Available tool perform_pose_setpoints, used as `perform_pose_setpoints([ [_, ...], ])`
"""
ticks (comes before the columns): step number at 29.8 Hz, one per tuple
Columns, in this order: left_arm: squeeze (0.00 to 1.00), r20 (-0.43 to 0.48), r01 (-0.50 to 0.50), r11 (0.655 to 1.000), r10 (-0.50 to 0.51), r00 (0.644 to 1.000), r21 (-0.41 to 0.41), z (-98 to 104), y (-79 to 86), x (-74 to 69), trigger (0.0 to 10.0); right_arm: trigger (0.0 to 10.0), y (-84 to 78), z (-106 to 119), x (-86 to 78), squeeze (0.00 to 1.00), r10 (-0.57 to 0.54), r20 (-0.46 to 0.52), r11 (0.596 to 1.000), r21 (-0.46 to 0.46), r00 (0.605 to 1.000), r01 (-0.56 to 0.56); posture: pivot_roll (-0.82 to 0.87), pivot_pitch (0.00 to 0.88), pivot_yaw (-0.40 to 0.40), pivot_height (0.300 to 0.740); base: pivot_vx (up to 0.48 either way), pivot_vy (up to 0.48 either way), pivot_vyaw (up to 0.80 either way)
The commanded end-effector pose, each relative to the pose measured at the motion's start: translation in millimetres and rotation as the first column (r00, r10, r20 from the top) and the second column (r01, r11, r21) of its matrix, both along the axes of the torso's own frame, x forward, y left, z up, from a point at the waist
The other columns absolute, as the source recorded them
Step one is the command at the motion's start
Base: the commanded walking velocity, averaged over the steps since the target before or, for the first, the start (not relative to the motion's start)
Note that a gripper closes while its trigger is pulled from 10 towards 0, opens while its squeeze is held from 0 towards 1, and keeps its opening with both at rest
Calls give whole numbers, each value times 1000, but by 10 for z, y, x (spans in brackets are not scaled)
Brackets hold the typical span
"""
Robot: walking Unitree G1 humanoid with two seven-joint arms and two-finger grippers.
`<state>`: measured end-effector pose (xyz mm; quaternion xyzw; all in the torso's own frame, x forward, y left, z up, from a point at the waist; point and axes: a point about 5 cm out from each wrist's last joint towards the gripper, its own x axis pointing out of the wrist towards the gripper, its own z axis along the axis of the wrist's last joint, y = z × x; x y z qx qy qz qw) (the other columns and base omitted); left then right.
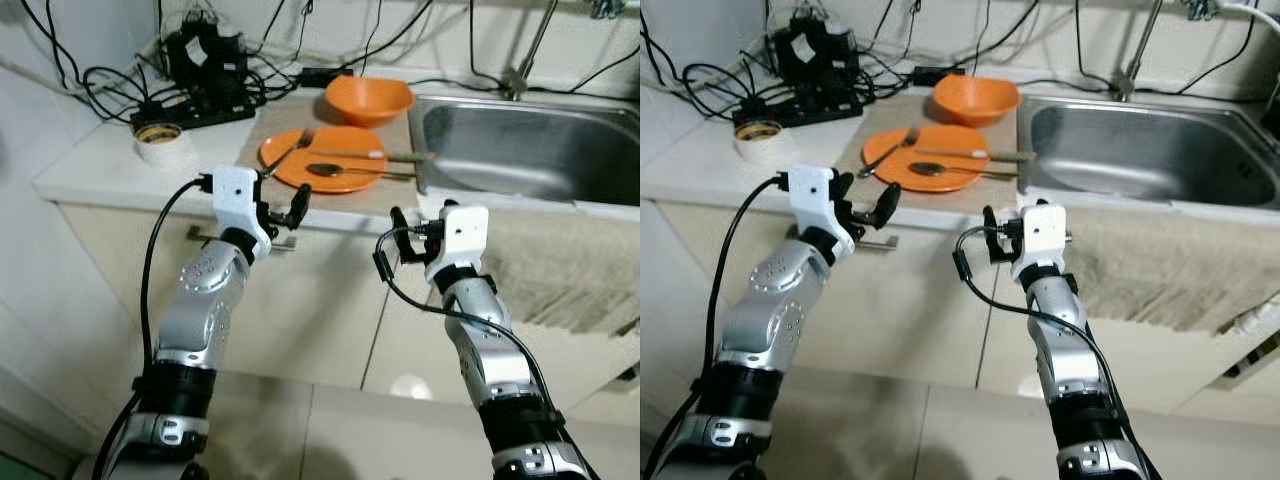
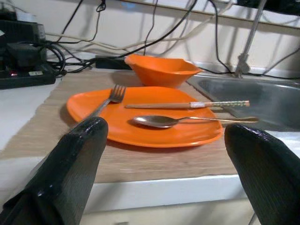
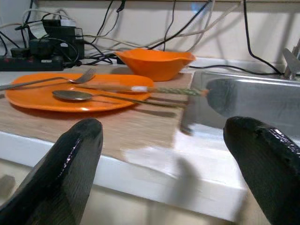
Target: Kitchen organization
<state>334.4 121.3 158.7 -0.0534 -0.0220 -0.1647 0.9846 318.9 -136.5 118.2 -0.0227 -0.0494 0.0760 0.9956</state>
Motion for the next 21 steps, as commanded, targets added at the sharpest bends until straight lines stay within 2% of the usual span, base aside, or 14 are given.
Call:
perform_pose_setpoints([
  [1,0,7,10,1000,-10,1000,-13,42,-66,-4,10000,10000,-49,-15,-10,0,-9,-4,1000,-14,1000,9,-5,0,10,732,0,-446,0],
  [3,0,8,5,1000,-5,1000,-15,44,-74,-9,10000,10000,-46,-19,-17,0,-7,-9,1000,-13,1000,7,-5,0,8,732,0,-428,0],
  [13,0,-3,-37,999,37,999,11,17,-58,6,10000,10000,-26,-30,-14,0,3,-16,1000,-14,1000,-4,0,0,5,732,283,-382,0],
  [17,0,5,-45,999,45,999,15,29,-39,8,10000,10000,-26,2,-24,0,-4,10,1000,-13,1000,4,2,0,5,732,0,0,0],
  [21,0,58,-29,999,27,998,24,107,-57,-4,10000,10000,-71,91,-14,0,-36,59,999,-13,998,37,0,0,8,732,0,0,0],
])
